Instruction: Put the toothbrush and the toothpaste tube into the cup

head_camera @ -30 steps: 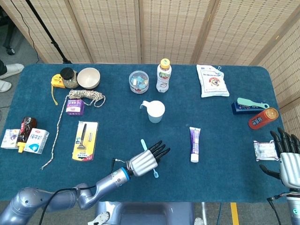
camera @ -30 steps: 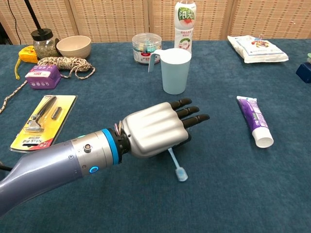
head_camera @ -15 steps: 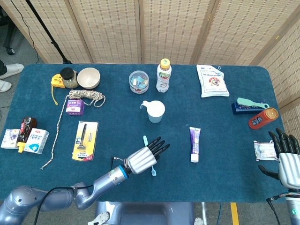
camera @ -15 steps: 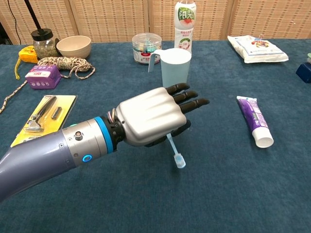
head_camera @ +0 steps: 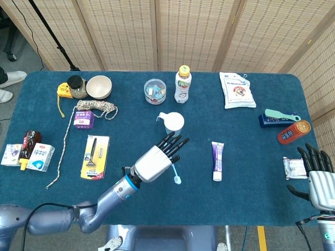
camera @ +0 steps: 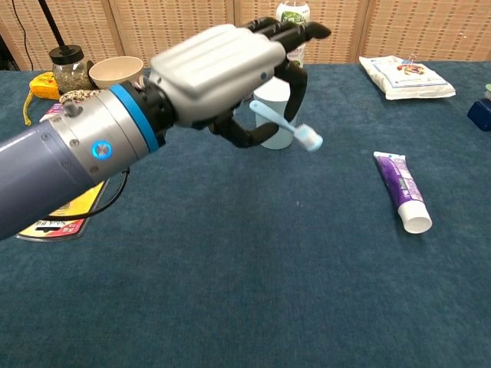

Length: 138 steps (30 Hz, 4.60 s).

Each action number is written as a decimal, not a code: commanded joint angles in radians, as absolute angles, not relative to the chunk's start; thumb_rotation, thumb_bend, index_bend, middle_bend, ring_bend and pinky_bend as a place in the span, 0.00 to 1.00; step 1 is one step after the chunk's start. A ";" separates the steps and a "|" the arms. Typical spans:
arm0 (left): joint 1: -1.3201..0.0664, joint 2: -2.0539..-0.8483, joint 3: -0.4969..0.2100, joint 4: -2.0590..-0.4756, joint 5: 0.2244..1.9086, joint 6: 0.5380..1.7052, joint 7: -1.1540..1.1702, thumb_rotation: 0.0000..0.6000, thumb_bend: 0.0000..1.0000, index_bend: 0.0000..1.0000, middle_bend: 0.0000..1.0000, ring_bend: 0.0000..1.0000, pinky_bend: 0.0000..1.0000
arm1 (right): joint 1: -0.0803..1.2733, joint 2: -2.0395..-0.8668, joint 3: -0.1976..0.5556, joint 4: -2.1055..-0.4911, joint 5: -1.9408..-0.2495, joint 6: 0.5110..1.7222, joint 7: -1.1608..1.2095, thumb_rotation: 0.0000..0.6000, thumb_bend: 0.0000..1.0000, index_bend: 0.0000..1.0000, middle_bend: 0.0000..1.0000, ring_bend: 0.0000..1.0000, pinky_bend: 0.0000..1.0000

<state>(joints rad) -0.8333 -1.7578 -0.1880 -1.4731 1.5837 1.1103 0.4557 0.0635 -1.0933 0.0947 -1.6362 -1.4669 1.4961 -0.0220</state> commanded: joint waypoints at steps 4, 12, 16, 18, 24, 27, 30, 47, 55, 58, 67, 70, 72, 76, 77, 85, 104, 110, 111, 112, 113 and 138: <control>-0.839 -1.715 -0.289 -1.582 1.406 1.052 0.294 1.00 0.41 0.57 0.00 0.00 0.00 | 0.067 -1.096 0.093 -1.636 -1.467 1.491 -0.027 1.00 0.00 0.00 0.00 0.00 0.00; -0.873 -1.731 -0.398 -1.617 1.226 0.996 0.178 1.00 0.41 0.57 0.00 0.00 0.00 | 0.069 -1.098 0.095 -1.633 -1.460 1.484 -0.027 1.00 0.00 0.00 0.00 0.00 0.00; -0.881 -1.730 -0.432 -1.619 1.184 0.996 0.141 1.00 0.41 0.57 0.00 0.00 0.00 | 0.070 -1.097 0.096 -1.630 -1.454 1.480 -0.021 1.00 0.00 0.00 0.00 0.00 0.00; -0.886 -1.728 -0.445 -1.617 1.162 0.992 0.127 1.00 0.41 0.57 0.00 0.00 0.00 | 0.071 -1.096 0.097 -1.629 -1.452 1.478 -0.019 1.00 0.00 0.00 0.00 0.00 0.00; -0.902 -1.726 -0.479 -1.602 1.088 0.979 0.099 1.00 0.41 0.57 0.00 0.00 0.00 | 0.074 -1.096 0.095 -1.628 -1.450 1.469 -0.015 1.00 0.00 0.00 0.00 0.00 0.00; -0.918 -1.730 -0.499 -1.580 1.044 0.970 0.093 1.00 0.41 0.57 0.00 0.00 0.00 | 0.074 -1.096 0.094 -1.629 -1.452 1.469 -0.015 1.00 0.00 0.00 0.00 0.00 0.00; -0.934 -1.736 -0.518 -1.555 1.017 0.969 0.086 1.00 0.41 0.57 0.00 0.00 0.00 | 0.075 -1.096 0.094 -1.629 -1.451 1.468 -0.014 1.00 0.00 0.00 0.00 0.00 0.00; -1.008 -1.777 -0.553 -1.385 0.893 0.935 0.063 1.00 0.41 0.57 0.00 0.00 0.00 | 0.084 -1.101 0.095 -1.621 -1.437 1.447 -0.013 1.00 0.00 0.00 0.00 0.00 0.00; -1.062 -1.842 -0.556 -1.275 0.874 0.886 -0.003 1.00 0.41 0.57 0.00 0.00 0.00 | 0.090 -1.102 0.099 -1.614 -1.423 1.433 -0.005 1.00 0.00 0.00 0.00 0.00 0.00; -1.070 -1.854 -0.556 -1.254 0.871 0.875 -0.022 1.00 0.41 0.57 0.00 0.00 0.00 | 0.090 -1.101 0.099 -1.613 -1.421 1.430 -0.001 1.00 0.00 0.00 0.00 0.00 0.00; -1.088 -1.885 -0.548 -1.193 0.877 0.863 -0.066 1.00 0.40 0.40 0.00 0.00 0.00 | 0.094 -1.100 0.100 -1.608 -1.414 1.422 0.007 1.00 0.00 0.00 0.00 0.00 0.00; -1.090 -1.888 -0.545 -1.182 0.874 0.859 -0.070 1.00 0.40 0.34 0.00 0.00 0.00 | 0.095 -1.100 0.099 -1.608 -1.414 1.420 0.008 1.00 0.00 0.00 0.00 0.00 0.00; -1.091 -1.889 -0.543 -1.178 0.874 0.858 -0.075 1.00 0.40 0.33 0.00 0.00 0.00 | 0.095 -1.100 0.099 -1.608 -1.414 1.419 0.007 1.00 0.00 0.00 0.00 0.00 0.00; -1.086 -1.886 -0.543 -1.181 0.882 0.864 -0.090 1.00 0.40 0.27 0.00 0.00 0.00 | 0.095 -1.101 0.099 -1.608 -1.413 1.419 0.006 1.00 0.00 0.00 0.00 0.00 0.00; -1.084 -1.885 -0.544 -1.185 0.885 0.867 -0.096 1.00 0.40 0.24 0.00 0.00 0.00 | 0.095 -1.101 0.098 -1.608 -1.414 1.419 0.006 1.00 0.00 0.00 0.00 0.00 0.00; -1.028 -1.826 -0.527 -1.275 0.966 0.919 -0.150 1.00 0.40 0.16 0.00 0.00 0.00 | 0.095 -1.100 0.095 -1.610 -1.418 1.419 0.007 1.00 0.00 0.00 0.00 0.00 0.00; -0.582 -1.227 -0.145 -1.934 1.228 1.332 0.321 1.00 0.37 0.00 0.00 0.00 0.00 | 0.164 -1.078 0.051 -1.475 -1.595 1.383 0.108 1.00 0.00 0.00 0.00 0.00 0.00; -0.419 -1.059 -0.042 -1.967 1.291 1.439 0.252 1.00 0.37 0.00 0.00 0.00 0.00 | 0.247 -1.088 0.031 -1.387 -1.723 1.357 0.137 1.00 0.00 0.00 0.00 0.00 0.00; -0.400 -1.044 -0.028 -1.961 1.307 1.449 0.232 1.00 0.37 0.00 0.00 0.00 0.00 | 0.261 -1.093 0.026 -1.369 -1.741 1.350 0.141 1.00 0.00 0.00 0.00 0.00 0.00; -0.377 -1.029 -0.013 -1.952 1.316 1.462 0.213 1.00 0.37 0.00 0.00 0.00 0.00 | 0.278 -1.100 0.021 -1.351 -1.762 1.340 0.144 1.00 0.00 0.00 0.00 0.00 0.00; -0.358 -1.017 -0.001 -1.945 1.329 1.471 0.194 1.00 0.37 0.00 0.00 0.00 0.00 | 0.292 -1.106 0.017 -1.335 -1.776 1.333 0.151 1.00 0.00 0.00 0.00 0.00 0.00; -0.142 -1.009 0.072 -1.730 1.500 1.565 -0.040 1.00 0.37 0.00 0.00 0.00 0.00 | 0.660 -1.301 -0.108 -1.060 -2.050 1.148 0.227 1.00 0.03 0.11 0.00 0.00 0.06</control>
<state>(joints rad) -0.1415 -1.0093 0.0744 -1.7301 1.5011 1.5694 -0.0379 0.6512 -1.2918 -0.1006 -1.0673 -2.0429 1.1543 0.2264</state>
